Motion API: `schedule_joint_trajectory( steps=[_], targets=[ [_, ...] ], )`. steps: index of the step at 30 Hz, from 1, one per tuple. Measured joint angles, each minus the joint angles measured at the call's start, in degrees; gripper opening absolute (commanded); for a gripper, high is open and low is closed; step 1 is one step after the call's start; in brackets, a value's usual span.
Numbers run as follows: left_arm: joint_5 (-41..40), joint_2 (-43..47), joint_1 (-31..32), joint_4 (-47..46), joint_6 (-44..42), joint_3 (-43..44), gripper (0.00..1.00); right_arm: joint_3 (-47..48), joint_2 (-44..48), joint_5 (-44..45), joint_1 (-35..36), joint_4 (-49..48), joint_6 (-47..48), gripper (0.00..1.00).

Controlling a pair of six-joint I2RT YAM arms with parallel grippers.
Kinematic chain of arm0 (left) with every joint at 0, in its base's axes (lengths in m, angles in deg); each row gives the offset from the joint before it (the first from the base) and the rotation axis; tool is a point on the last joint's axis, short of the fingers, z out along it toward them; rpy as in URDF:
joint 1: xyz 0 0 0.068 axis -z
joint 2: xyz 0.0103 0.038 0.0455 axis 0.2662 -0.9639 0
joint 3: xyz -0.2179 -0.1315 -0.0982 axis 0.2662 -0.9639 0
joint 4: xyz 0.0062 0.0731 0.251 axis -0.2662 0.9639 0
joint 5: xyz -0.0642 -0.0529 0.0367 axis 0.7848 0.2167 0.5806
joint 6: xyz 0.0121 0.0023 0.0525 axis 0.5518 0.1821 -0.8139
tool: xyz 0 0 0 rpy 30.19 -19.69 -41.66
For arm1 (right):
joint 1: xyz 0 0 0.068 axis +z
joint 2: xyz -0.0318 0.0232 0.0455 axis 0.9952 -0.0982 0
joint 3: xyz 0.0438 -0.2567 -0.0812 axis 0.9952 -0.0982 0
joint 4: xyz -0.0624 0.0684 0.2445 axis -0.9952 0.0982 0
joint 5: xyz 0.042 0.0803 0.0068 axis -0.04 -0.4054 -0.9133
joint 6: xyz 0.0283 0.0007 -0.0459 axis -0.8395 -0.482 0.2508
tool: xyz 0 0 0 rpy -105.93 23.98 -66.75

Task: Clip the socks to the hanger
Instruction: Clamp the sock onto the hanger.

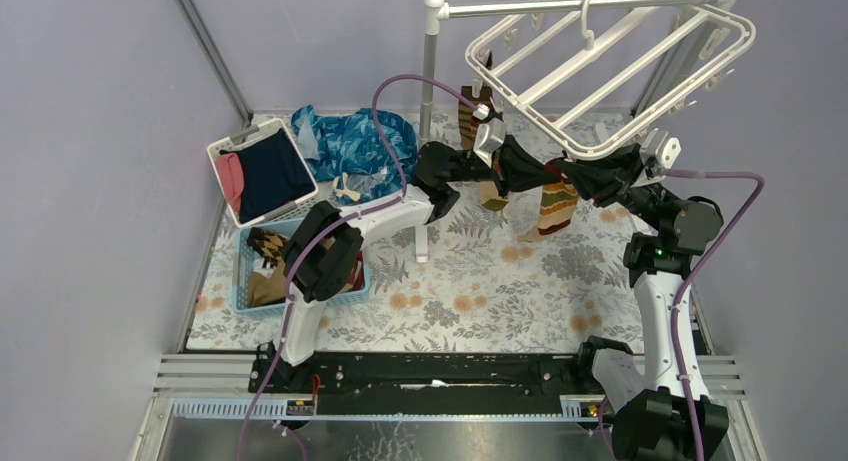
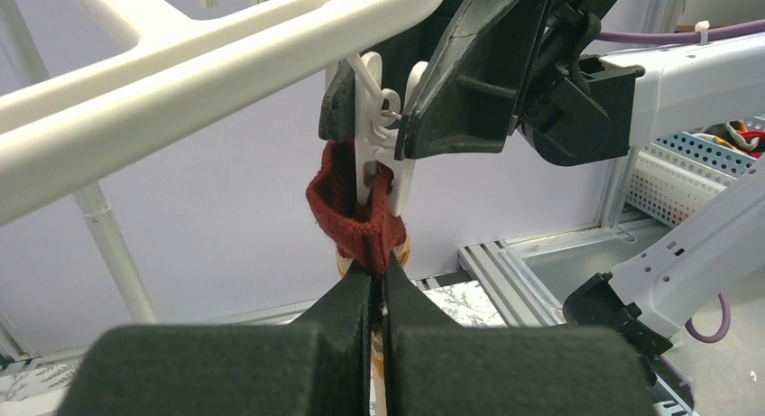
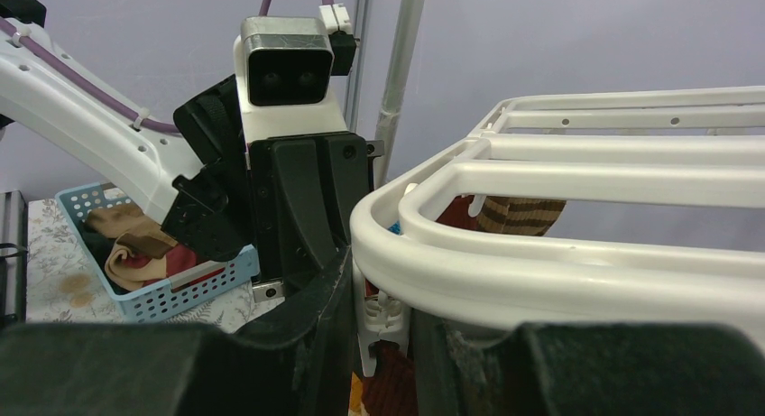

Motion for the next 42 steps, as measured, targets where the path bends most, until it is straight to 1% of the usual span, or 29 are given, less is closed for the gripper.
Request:
schedule_joint_trajectory(
  steps=[3,5,7,9,11,14,16,20,22,24,26,31,35,36,39,42],
  targets=[
    [0.0,0.0,0.0,-0.42,0.61,0.0,0.03,0.0,0.0,-0.02,0.0,0.02,-0.02,0.48],
    [0.0,0.0,0.0,-0.57,0.85,0.0,0.06,-0.02,0.0,-0.52,0.0,0.11,-0.17,0.6],
    [-0.07,0.0,0.0,-0.59,1.09,0.0,0.09,-0.04,0.0,-1.6,0.0,0.42,-0.31,0.69],
    [-0.24,0.0,0.0,-0.61,1.36,0.0,0.15,-0.04,0.0,-2.03,0.04,0.7,-0.42,0.74],
    [-0.48,0.0,0.0,-0.74,1.57,0.0,0.23,-0.04,0.02,-2.49,0.04,0.85,-0.46,0.79],
    [-1.03,0.0,0.0,-0.96,1.97,-0.15,0.39,-0.04,0.17,-2.86,0.04,1.11,-0.61,0.84],
    [-1.57,0.24,0.0,-1.14,2.03,-1.01,0.53,-0.04,0.46,-2.99,0.04,1.38,-0.68,0.88],
    [-3.56,3.15,-0.2,-1.29,1.49,-7.45,0.78,-0.04,2.08,-3.39,0.02,4.22,-0.66,0.92],
    [-4.76,5.44,-0.37,-1.25,0.85,-11.56,0.83,-0.04,3.37,-4.28,-0.15,6.88,-0.17,0.94],
    [-6.27,8.04,-0.44,-1.18,0.13,-15.63,0.84,-0.04,4.72,-4.72,-0.59,10.19,0.98,0.96],
    [-7.54,10.49,-0.44,-1.11,-0.7,-18.78,0.84,0.04,6.45,-4.96,-1.16,15.98,4.17,0.99],
    [-10.71,18.69,-0.39,-0.04,-4.33,-28.46,0.91,3.72,9.6,-2.51,-2.84,39.98,18.32,1.0],
    [-13.7,27.74,-0.2,2.64,-8.76,-37.05,0.97,4.79,12.26,0.35,-3.43,53.53,27.21,1.0],
    [-14.36,29.68,-0.17,3.21,-9.62,-38.73,0.98,4.79,12.92,1.05,-3.48,55.95,28.72,1.0],
    [-16.33,35.26,-0.13,5.05,-11.98,-43.8,0.99,4.74,14.62,3.13,-3.58,60.76,31.28,1.0],
    [-18.27,40.33,-0.13,8.7,-14.01,-48.09,0.99,4.74,15.56,5.42,-3.58,62.88,31.67,1.0]
  ],
)
